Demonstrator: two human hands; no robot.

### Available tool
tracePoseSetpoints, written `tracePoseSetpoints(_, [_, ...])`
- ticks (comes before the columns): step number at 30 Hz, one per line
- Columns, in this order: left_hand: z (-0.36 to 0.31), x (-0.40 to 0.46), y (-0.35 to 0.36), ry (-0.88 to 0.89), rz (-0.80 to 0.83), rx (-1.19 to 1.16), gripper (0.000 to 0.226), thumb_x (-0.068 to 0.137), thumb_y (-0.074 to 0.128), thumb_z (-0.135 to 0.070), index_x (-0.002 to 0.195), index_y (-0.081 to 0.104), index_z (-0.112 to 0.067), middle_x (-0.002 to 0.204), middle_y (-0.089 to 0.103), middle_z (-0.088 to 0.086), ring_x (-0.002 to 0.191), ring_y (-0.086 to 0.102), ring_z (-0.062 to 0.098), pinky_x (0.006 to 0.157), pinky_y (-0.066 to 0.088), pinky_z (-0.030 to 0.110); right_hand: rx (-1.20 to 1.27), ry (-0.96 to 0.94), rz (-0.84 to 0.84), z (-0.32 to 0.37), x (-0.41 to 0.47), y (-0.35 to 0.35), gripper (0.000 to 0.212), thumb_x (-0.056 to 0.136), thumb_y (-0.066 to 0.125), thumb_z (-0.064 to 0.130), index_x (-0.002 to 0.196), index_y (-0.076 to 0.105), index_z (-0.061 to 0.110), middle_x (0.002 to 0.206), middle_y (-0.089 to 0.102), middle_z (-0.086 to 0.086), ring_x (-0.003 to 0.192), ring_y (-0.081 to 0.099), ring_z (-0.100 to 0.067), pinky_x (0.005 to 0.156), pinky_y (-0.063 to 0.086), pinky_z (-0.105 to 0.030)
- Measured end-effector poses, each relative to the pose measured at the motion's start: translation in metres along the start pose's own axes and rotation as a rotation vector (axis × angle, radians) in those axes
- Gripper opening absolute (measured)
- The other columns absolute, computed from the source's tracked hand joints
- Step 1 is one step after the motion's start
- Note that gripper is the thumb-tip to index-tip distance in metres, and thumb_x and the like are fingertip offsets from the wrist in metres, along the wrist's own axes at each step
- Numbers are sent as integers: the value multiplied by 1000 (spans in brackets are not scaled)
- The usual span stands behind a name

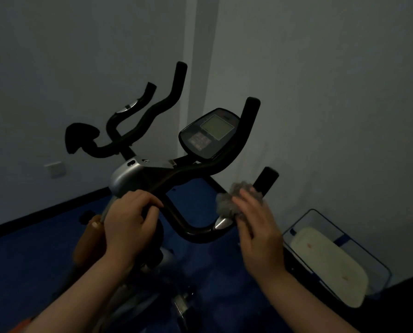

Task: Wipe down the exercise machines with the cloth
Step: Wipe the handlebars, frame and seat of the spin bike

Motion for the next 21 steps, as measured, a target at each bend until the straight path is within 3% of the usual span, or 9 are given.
tracePoseSetpoints(3, [0, 1, 0, -2, -4, 29, 25, 80, 43, -25, 71, 65, -20, 74, 62, -10, 66, 51, 8, 61, 34, 16, -58, -327, 124, -9, 3, -7, 32, 94, 55, 8, 125, 63, 10, 136, 56, -3, 132, 48, -20, 112, 35, -44])
tracePoseSetpoints(6, [0, 1, 1, -10, -26, 40, 26, 79, 42, -27, 70, 66, -20, 72, 61, -9, 65, 52, 11, 58, 40, 29, -83, -190, -6, -32, 24, -16, 33, 94, 51, 9, 125, 62, 9, 134, 57, -4, 131, 48, -18, 111, 33, -50])
tracePoseSetpoints(9, [0, 1, 0, -21, -44, 32, 27, 79, 41, -27, 70, 66, -19, 70, 60, -7, 65, 54, 14, 58, 44, 35, 13, 9, -122, -5, 0, 3, 33, 95, 49, 14, 124, 63, 9, 133, 58, -4, 131, 48, -20, 113, 34, -38])
tracePoseSetpoints(13, [2, 0, 0, -23, -25, 45, 28, 79, 40, -29, 70, 65, -21, 70, 60, -8, 65, 54, 13, 56, 46, 36, -1, -179, -23, 11, -3, -4, 29, 94, 51, 16, 116, 69, 9, 121, 65, -3, 117, 56, -19, 109, 34, -22])
tracePoseSetpoints(15, [4, 0, 1, -23, -19, 41, 28, 79, 39, -30, 70, 65, -21, 70, 59, -9, 64, 53, 11, 56, 44, 35, 25, -30, -191, -2, 19, -25, 28, 91, 53, 15, 112, 69, 6, 113, 65, -6, 109, 56, -19, 104, 35, -16])
tracePoseSetpoints(18, [3, 0, 1, -19, -35, 41, 30, 79, 39, -30, 70, 65, -21, 69, 59, -9, 64, 53, 11, 55, 40, 31, 172, 308, -487, -17, 35, -38, 26, 88, 60, 5, 113, 65, 8, 118, 52, -2, 111, 52, -20, 98, 44, -21])
tracePoseSetpoints(21, [1, 0, 1, -24, -28, 40, 30, 78, 39, -31, 69, 65, -20, 69, 59, -10, 64, 52, 11, 55, 41, 30, 258, 402, -449, -6, 20, -10, 36, 79, 67, -9, 107, 62, 14, 118, 45, -6, 107, 53, -21, 91, 49, -26])
Point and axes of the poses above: each hand's wrist, its own x-axis towards the middle knuckle, its own y-axis out of the palm, z = x × y, the point moved 3 cm from there along x, towards the middle knuckle
